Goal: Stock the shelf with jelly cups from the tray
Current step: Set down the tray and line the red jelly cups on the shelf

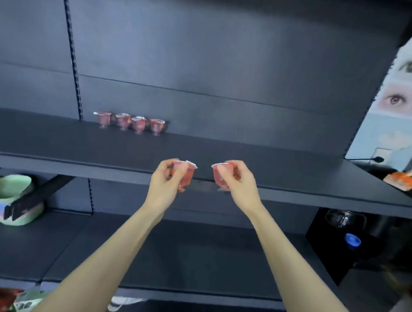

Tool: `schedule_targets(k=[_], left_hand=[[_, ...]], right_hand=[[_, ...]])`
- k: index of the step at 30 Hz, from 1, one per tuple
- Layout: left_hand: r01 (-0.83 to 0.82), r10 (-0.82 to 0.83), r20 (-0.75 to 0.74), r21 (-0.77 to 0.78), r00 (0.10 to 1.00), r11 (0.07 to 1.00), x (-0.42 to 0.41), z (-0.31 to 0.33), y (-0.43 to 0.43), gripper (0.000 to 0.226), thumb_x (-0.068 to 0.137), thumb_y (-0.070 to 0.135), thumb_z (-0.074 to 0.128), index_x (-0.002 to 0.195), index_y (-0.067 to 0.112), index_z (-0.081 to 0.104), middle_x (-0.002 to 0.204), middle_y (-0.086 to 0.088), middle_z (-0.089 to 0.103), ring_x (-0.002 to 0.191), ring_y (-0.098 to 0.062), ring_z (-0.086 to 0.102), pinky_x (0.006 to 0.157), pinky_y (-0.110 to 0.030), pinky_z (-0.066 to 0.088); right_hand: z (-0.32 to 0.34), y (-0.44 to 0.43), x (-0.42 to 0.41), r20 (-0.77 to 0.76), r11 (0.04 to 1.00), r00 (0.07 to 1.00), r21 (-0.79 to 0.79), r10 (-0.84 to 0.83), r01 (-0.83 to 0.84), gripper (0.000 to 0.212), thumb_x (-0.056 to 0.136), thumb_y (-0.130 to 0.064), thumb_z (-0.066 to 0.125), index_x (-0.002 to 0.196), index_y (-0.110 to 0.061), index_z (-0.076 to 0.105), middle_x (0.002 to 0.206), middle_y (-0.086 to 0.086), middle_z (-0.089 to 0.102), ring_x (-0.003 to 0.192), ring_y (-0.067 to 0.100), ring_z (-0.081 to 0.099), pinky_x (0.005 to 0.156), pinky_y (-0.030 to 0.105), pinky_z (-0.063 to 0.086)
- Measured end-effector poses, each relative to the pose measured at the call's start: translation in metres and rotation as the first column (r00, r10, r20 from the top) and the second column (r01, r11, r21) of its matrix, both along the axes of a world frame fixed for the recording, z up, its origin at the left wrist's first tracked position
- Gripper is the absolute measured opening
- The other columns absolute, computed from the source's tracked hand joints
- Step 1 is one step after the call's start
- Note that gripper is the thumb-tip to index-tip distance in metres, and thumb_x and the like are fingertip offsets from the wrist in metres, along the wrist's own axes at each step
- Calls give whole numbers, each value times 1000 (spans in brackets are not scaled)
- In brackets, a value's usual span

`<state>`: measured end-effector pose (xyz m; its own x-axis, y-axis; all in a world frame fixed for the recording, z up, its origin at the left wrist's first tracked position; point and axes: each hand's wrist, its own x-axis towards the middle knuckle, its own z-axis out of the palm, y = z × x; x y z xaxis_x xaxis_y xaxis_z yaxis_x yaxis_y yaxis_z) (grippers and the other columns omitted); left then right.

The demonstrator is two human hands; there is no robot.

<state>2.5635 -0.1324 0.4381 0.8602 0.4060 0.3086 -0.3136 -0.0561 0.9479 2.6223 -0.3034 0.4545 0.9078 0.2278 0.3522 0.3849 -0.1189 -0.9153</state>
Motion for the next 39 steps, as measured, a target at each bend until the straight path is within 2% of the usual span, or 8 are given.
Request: schedule_targets(k=[4,8,12,18,21,24,31,39], left_hand=[[12,-15,46,53,999,998,52,28,21,31,88,29,64,114,14,54,102,1,70,88,-10,64,59,-23,54],[-22,21,10,135,1000,991,106,39,45,56,60,57,74,103,25,58,94,-1,69,85,-15,65,73,-36,56],[-87,95,-22,239,995,967,165,40,65,44,73,40,78,105,20,56,86,1,66,74,-9,60,66,-15,47],[-162,201,-83,343,976,925,246,37,95,52,76,26,78,118,7,53,80,6,59,70,-6,55,57,-5,43],[-180,242,-118,384,963,905,281,32,111,60,75,26,79,124,5,51,100,-6,65,84,-13,60,71,-14,49],[-192,280,-142,444,949,875,305,27,124,62,74,29,79,125,6,51,109,-9,64,95,-19,61,88,-29,49],[-218,325,-111,537,939,815,329,19,134,48,77,26,77,116,10,54,91,0,61,84,-13,57,72,-14,38],[-166,322,-144,626,936,762,332,20,135,43,79,27,75,111,9,52,100,-7,66,91,-20,62,79,-26,46]], right_hand=[[27,17,46,43,999,998,31,-36,35,31,89,-27,65,114,-13,56,106,2,64,91,13,61,60,22,55],[42,38,96,81,996,994,-44,-68,72,31,87,-29,68,112,-16,56,97,-5,60,87,10,59,58,12,50],[41,62,155,85,992,995,-104,-58,67,32,84,-26,71,111,-16,57,96,-1,61,89,18,63,70,29,59],[39,95,240,96,974,995,-227,15,7,37,84,-20,72,115,-9,55,94,-6,59,77,-2,56,58,0,41],[32,112,280,94,963,995,-270,38,-11,39,80,-21,75,112,-11,56,107,2,62,84,5,61,62,5,45],[22,127,313,118,944,993,-328,28,13,39,76,-24,78,108,-16,57,112,5,58,98,18,61,83,24,51],[7,142,348,148,914,988,-406,52,12,43,79,-25,76,114,-15,55,116,5,51,105,21,55,93,31,47],[7,148,345,136,870,989,-493,51,23,41,84,-30,70,118,-18,49,119,4,48,107,21,54,96,36,45]])
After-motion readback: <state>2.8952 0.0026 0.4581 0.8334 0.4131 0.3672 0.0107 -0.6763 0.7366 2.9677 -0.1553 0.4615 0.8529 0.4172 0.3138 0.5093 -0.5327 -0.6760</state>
